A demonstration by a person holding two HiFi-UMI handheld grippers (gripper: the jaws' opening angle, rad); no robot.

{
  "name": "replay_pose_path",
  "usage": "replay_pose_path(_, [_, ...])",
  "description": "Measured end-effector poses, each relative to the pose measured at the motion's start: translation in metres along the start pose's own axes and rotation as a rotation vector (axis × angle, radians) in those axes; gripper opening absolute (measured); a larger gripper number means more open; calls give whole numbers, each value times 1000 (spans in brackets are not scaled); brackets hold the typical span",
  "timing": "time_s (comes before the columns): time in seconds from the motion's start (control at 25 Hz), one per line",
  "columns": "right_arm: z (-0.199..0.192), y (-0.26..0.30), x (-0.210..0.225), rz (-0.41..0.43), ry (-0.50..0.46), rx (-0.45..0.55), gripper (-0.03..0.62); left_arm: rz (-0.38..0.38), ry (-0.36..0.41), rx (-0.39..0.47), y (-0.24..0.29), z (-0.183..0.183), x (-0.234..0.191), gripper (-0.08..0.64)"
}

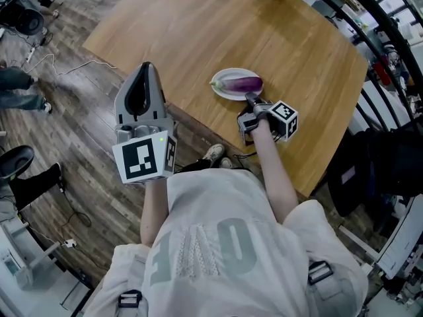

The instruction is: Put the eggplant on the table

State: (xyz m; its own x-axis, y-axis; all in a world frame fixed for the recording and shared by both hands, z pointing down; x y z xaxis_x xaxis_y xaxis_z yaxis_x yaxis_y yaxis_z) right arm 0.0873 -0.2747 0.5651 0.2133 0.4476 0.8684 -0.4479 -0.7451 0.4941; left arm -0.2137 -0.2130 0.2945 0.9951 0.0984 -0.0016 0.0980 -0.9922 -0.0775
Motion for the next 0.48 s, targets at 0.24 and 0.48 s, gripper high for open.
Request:
replay_pose_path(0.24, [-1, 3, 0, -5, 18, 2, 26, 0, -3, -5, 0, -5, -2, 9])
replay_pose_path(0.48, [-5, 0, -11, 5, 22, 10, 28, -9, -1, -1, -2, -3, -1, 9])
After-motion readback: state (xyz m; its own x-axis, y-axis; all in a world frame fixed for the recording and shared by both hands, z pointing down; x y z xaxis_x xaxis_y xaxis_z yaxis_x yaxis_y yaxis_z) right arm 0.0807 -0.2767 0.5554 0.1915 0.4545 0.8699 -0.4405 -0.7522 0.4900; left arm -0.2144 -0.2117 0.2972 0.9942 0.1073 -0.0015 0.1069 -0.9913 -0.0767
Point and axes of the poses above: the fingertips, and each gripper's own axes: y forward along the fingers, x to its right, z out of its top, the point moved 10 cm from there along -y, backward along the fingers, and after that the axes turned 5 degrees about -y, right-handed, at the moved point
